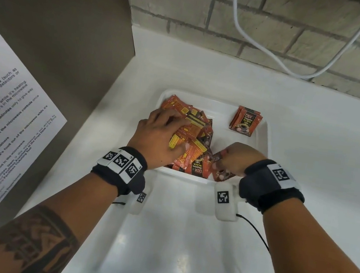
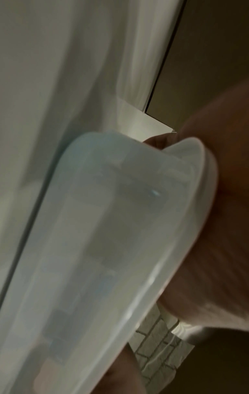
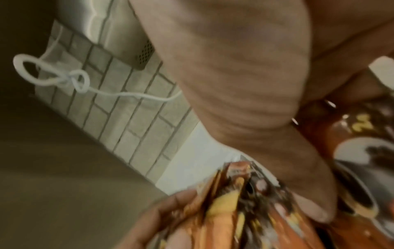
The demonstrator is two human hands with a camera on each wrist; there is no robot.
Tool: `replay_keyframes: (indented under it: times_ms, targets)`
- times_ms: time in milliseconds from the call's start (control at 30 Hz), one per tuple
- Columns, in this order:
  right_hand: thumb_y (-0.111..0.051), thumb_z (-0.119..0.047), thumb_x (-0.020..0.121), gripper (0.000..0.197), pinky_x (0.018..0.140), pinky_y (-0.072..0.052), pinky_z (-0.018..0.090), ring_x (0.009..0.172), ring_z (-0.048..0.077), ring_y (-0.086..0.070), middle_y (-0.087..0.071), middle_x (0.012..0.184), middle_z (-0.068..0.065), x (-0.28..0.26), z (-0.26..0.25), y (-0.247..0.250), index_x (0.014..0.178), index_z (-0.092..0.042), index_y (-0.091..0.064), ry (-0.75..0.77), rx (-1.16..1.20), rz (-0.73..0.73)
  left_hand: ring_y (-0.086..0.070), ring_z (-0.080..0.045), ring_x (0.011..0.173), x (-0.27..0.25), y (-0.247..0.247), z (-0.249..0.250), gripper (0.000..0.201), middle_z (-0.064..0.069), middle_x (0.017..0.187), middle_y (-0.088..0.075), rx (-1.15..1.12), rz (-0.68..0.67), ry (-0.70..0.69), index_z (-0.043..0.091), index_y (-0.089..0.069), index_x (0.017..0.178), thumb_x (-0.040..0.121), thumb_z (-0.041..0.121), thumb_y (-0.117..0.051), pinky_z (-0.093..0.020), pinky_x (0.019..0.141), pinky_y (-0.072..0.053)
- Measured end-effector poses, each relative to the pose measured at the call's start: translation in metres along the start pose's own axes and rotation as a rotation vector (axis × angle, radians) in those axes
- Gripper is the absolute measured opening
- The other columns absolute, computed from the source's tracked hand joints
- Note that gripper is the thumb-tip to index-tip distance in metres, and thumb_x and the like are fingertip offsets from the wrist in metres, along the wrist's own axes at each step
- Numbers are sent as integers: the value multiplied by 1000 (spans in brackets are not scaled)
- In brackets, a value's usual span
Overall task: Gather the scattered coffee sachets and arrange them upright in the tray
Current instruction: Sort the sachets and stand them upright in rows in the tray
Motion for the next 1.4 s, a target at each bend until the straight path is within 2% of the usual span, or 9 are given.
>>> replay_keyframes:
  times_ms: [133,267,567,700,833,967,1200,1333,1400]
  targets:
    - [-50,-26,103,27,95,-54,35,106,29,-66,-69,112,12,2,18,14,113,-5,-63,-53,244,26,-33,-21,135,1,-1,0,60,7,142,-42,5,-9,7,32,-52,138,83,54,-57,-47,97,-41]
    - [-69,-28,91,32,95,-56,48,105,33,-69,-72,114,15,16,21,-5,115,-6,-66,-70,715,-69,-33,-21,136,1,-1,-1,60,7,142,-42,2,-8,10,32,-52,138,83,55,-56,-48,98,-41]
    - [-70,-25,93,28,83,-59,37,96,24,-70,-74,103,9,2,-11,-9,115,-8,-65,46,1069,-142,-35,-21,133,0,-1,0,59,6,141,-43,4,5,-9,31,-53,138,83,53,-57,-47,95,-41]
    - [-77,-21,87,32,93,-56,52,102,30,-70,-73,108,10,6,-20,-13,115,-13,-63,60,1047,-32,-35,-22,134,0,-2,0,59,5,142,-43,21,-4,-21,31,-52,139,84,52,-57,-48,95,-42]
    - [-79,-24,84,34,90,-58,48,101,28,-69,-72,109,6,7,-19,-9,113,-17,-63,52,989,55,-34,-22,135,0,-2,-1,59,5,142,-43,21,-9,-10,31,-51,140,85,52,-56,-48,96,-41]
    - [-79,-20,84,26,66,-50,28,86,19,-61,-70,95,4,-1,0,-4,107,-10,-71,7,1111,31,-35,-22,135,0,-2,-2,58,5,141,-43,2,-4,-8,29,-54,138,84,50,-55,-48,95,-42]
    - [-64,-1,93,21,42,-52,23,53,17,-71,-72,94,17,-26,29,17,113,4,-64,-5,1394,64,-36,-22,133,1,-1,-2,56,6,140,-45,-16,10,-4,29,-55,135,82,49,-54,-49,94,-44]
    - [-70,-10,91,23,47,-53,24,59,18,-73,-76,88,12,-26,24,12,112,-1,-68,7,1282,21,-36,-22,133,0,-1,-2,55,6,139,-45,-13,10,-8,30,-56,135,82,48,-55,-49,94,-43]
    - [-76,-25,87,35,68,-60,33,79,24,-75,-77,95,10,-22,12,8,115,-6,-68,19,1136,-24,-36,-22,133,0,-1,-2,55,6,139,-45,-14,12,-10,31,-56,135,82,48,-55,-48,94,-43]
Point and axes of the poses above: each hand's wrist, its own x-axis towards the middle knuckle, its own y-axis out of the back of the hand, z = x × y, the point moved 6 cm from there along x, towards the middle knuckle
